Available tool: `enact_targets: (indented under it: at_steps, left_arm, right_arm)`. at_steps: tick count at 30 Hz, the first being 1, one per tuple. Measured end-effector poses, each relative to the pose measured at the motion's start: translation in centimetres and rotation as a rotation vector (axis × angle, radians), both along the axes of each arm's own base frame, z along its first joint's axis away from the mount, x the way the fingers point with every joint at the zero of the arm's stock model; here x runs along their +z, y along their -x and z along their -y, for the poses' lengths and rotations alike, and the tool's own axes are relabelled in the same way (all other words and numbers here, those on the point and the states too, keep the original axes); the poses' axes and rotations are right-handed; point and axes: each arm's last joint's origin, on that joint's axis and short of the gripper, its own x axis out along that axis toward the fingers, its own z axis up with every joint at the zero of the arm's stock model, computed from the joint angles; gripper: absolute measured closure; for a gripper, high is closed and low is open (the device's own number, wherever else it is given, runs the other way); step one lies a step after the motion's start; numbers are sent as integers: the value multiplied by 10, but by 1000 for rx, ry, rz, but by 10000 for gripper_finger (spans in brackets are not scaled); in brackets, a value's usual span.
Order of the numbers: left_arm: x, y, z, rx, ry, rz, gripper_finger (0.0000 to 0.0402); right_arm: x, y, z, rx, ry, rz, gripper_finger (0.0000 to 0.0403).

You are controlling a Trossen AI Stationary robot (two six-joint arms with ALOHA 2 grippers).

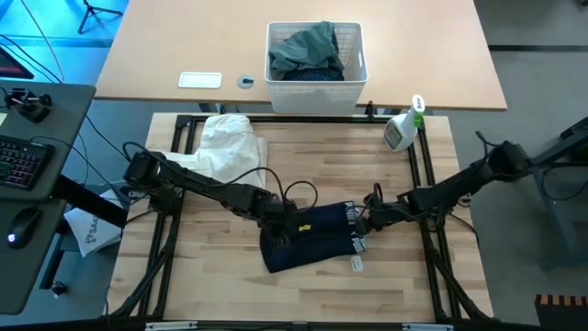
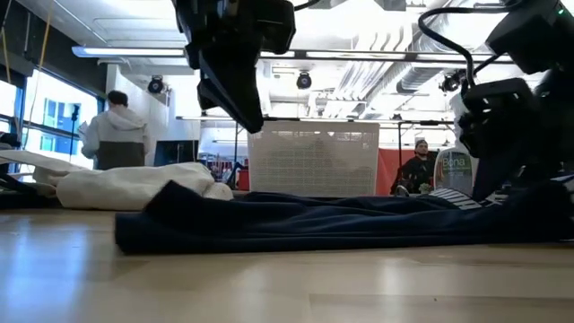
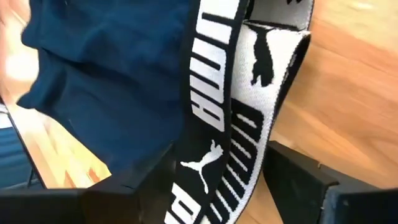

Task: Fold Laundry from Bin
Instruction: Fold the blue boxer short

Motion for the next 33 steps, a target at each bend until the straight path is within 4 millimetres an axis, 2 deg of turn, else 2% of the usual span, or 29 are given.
enact_targets:
  at_steps: [7, 10, 14, 16, 21, 24, 28, 30, 33]
  left_arm:
    - [0, -3, -9, 41, -31, 14, 367]
    - [1, -4, -12, 50, -29, 24, 367]
    - [2, -5, -12, 47, -20, 26, 367]
    - [6, -6, -11, 44, -17, 39, 367]
    - [16, -10, -8, 39, -10, 70, 367]
    - [23, -13, -7, 39, -5, 98, 367]
    - [27, -15, -9, 45, -4, 110, 367]
    - [28, -15, -9, 46, -4, 111, 367]
    - [29, -14, -10, 53, 2, 98, 367]
  right_arm:
    - [-13, -10, -1, -44, 63, 5, 224]
    - [-17, -10, 0, -51, 90, -6, 278]
    - [-17, -9, 0, 30, 171, 7, 376]
    - [-12, -11, 0, 65, 199, 10, 391]
    - [13, -11, 6, 157, 262, -105, 397]
    - [41, -17, 15, 267, 282, -168, 397]
    - [75, -26, 36, 429, 267, -220, 400]
    - [92, -29, 50, 437, 266, -266, 400]
    - [111, -24, 73, 397, 280, -429, 401]
